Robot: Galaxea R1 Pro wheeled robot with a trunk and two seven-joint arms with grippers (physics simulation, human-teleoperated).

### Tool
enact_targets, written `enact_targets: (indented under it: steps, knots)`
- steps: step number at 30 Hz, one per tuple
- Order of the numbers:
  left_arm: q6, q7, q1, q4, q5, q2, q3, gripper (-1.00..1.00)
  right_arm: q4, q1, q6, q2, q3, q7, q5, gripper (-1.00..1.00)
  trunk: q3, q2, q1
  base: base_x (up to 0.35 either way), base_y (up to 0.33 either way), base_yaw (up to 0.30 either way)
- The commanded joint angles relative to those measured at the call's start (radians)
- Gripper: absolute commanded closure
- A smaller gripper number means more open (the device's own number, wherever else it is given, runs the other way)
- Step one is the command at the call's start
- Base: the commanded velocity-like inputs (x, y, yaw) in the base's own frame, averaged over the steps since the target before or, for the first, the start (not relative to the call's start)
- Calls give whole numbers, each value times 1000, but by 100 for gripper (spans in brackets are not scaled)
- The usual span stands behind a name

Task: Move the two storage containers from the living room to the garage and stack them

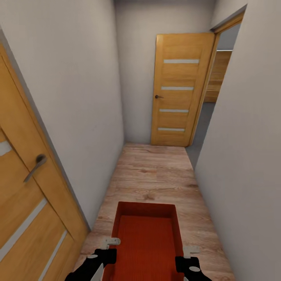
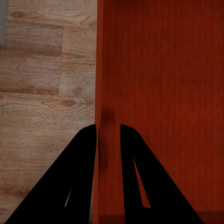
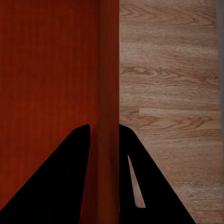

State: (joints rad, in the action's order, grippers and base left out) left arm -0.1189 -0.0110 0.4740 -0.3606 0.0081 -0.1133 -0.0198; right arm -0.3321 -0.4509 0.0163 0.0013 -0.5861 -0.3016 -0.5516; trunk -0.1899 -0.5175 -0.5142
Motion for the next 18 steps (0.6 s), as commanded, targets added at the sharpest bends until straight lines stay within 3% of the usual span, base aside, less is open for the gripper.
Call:
enact_targets:
  steps: [1, 18]
  knots:
    - [-7, -9, 0, 0, -13, 11, 6, 100, -3, -2, 3, -9, 9, -19, 15, 100, -2, -1, -1, 323, 0, 0]
    - [-8, -9, 0, 0, -13, 11, 6, 100, -2, -2, 4, -9, 9, -19, 15, 100, -2, -1, -1, 323, 0, 0]
